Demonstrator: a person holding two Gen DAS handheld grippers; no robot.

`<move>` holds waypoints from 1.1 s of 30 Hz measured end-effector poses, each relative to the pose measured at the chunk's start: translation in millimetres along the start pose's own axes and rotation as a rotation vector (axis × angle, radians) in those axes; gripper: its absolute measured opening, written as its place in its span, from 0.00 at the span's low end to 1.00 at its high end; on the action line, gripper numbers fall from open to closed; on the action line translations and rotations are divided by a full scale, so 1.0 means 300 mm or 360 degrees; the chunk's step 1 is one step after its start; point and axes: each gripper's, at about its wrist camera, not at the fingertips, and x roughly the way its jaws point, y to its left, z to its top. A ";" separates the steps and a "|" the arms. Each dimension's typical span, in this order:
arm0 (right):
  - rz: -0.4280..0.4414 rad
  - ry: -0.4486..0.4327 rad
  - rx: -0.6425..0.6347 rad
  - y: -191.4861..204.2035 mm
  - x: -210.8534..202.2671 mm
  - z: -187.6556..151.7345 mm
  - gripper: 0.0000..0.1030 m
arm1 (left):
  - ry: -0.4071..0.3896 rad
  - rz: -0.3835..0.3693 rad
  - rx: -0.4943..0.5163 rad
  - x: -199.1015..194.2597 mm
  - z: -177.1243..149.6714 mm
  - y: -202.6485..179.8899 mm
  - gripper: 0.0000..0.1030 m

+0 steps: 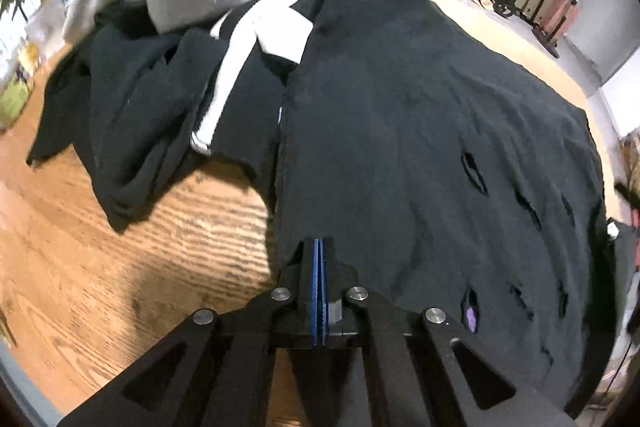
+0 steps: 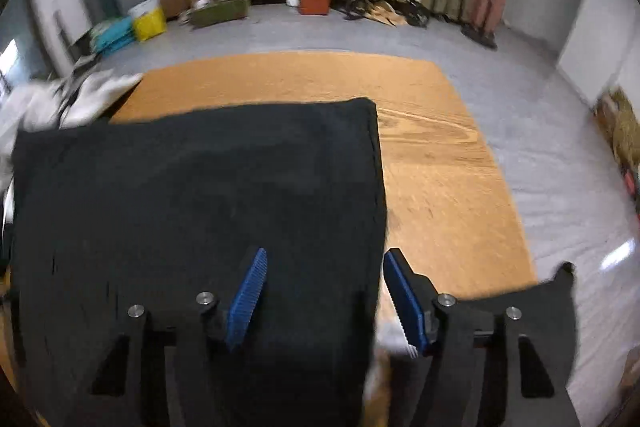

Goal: Fold clothes

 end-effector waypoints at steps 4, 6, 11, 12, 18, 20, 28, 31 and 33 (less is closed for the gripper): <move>-0.0075 0.0073 0.0057 -0.029 0.119 0.073 0.67 | -0.0035 -0.0006 0.0027 0.013 0.065 0.000 0.01; -0.0097 0.0068 0.0085 -0.043 0.155 0.100 0.68 | -0.0077 -0.0046 0.0002 0.010 0.120 0.009 0.01; -0.0075 0.0044 0.0217 -0.104 0.220 0.163 0.68 | -0.0182 -0.0144 -0.0062 0.002 0.257 0.031 0.01; -0.0063 0.0043 0.0240 -0.113 0.235 0.178 0.68 | -0.0203 -0.0164 -0.0075 0.001 0.284 0.036 0.01; -0.0041 0.0006 0.0271 -0.116 0.339 0.252 0.68 | -0.0336 -0.0286 -0.0143 -0.004 0.446 0.061 0.01; -0.0060 -0.0006 0.0261 -0.105 0.364 0.267 0.69 | -0.0325 -0.0335 -0.0120 0.016 0.476 0.053 0.01; -0.0049 -0.0022 0.0194 -0.034 0.395 0.303 0.07 | -0.0320 -0.0359 -0.0106 0.078 0.472 0.054 0.01; 0.0004 -0.0127 0.0236 -0.030 0.314 0.279 0.07 | -0.0465 -0.0490 -0.0190 -0.003 0.429 0.091 0.01; 0.0074 -0.0223 0.0271 -0.049 0.230 0.269 0.07 | -0.0534 -0.0514 -0.0210 -0.086 0.422 0.104 0.00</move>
